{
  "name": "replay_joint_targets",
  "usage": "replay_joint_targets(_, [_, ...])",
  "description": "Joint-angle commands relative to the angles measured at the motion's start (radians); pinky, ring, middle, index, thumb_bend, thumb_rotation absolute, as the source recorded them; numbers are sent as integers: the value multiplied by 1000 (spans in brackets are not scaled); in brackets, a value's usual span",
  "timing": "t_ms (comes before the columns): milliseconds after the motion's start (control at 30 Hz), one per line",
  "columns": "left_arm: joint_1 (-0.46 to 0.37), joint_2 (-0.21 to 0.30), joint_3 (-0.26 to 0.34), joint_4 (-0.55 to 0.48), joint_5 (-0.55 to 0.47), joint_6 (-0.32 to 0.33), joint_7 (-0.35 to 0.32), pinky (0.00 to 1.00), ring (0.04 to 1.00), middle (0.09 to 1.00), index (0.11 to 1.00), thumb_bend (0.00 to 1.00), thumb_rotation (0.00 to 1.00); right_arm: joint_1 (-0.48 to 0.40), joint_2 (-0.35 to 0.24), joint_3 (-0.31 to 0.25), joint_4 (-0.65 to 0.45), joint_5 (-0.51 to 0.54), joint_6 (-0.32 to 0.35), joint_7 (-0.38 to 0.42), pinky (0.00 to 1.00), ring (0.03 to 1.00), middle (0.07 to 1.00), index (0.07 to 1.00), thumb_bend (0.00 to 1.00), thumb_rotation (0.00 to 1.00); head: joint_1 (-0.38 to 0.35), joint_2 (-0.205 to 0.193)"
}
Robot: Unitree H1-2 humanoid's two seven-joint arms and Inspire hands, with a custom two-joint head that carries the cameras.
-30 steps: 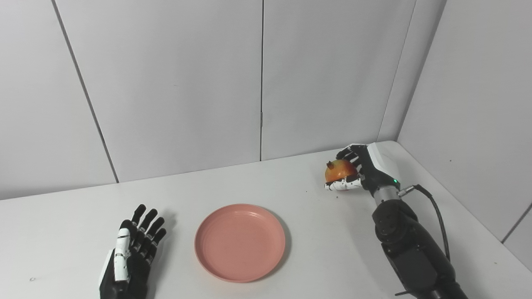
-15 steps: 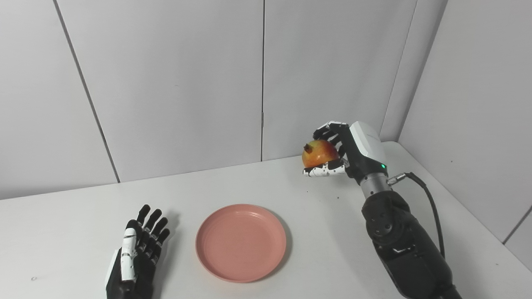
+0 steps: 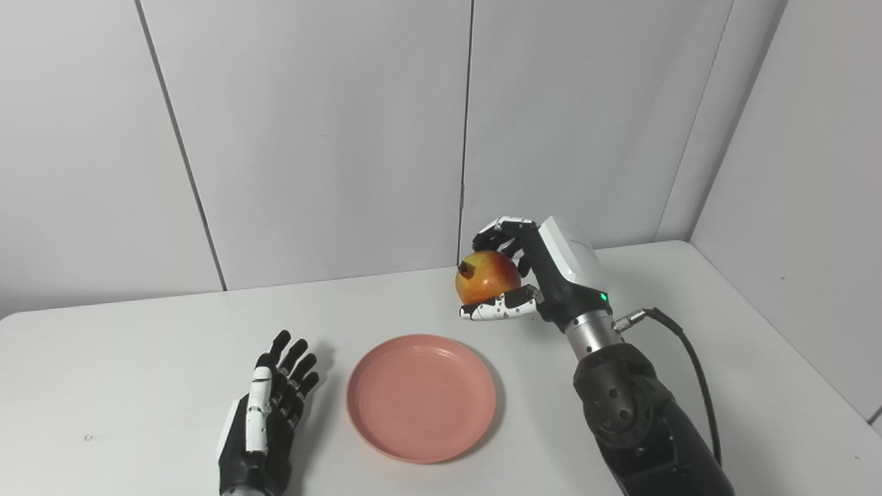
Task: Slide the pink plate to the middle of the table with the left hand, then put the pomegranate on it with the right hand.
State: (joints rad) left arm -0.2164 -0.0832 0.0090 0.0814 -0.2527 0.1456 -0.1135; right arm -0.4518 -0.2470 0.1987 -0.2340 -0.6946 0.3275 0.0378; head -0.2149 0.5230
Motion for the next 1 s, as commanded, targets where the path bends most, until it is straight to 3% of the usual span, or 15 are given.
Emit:
replay_joint_targets(0, [22, -8, -12, 4, 19, 21, 13, 936, 932, 940, 943, 412, 1000, -22, 11, 0, -45, -18, -27, -12, 332, 406, 441, 534, 522, 0, 21, 8])
replay_joint_targets(233, [29, -31, -30, -15, 58, 15, 39, 928, 925, 937, 938, 415, 1000, -3, 56, 37, -42, -35, -39, -11, 371, 435, 454, 521, 525, 0, 79, 22])
replay_joint_targets(467, [25, -56, -42, -10, 96, -8, 71, 920, 920, 934, 928, 422, 1000, 17, 90, 77, -34, -32, -53, -2, 340, 412, 450, 522, 525, 0, 141, 38])
replay_joint_targets(733, [25, -65, -55, -7, 117, -23, 80, 935, 930, 939, 938, 411, 1000, 44, 115, 134, 12, -50, -68, -10, 301, 374, 434, 533, 522, 0, 179, 52])
replay_joint_targets(967, [28, -78, -62, -20, 138, -15, 95, 927, 925, 934, 936, 409, 1000, 63, 133, 157, 57, -48, -64, -2, 312, 397, 439, 529, 523, 0, 194, 64])
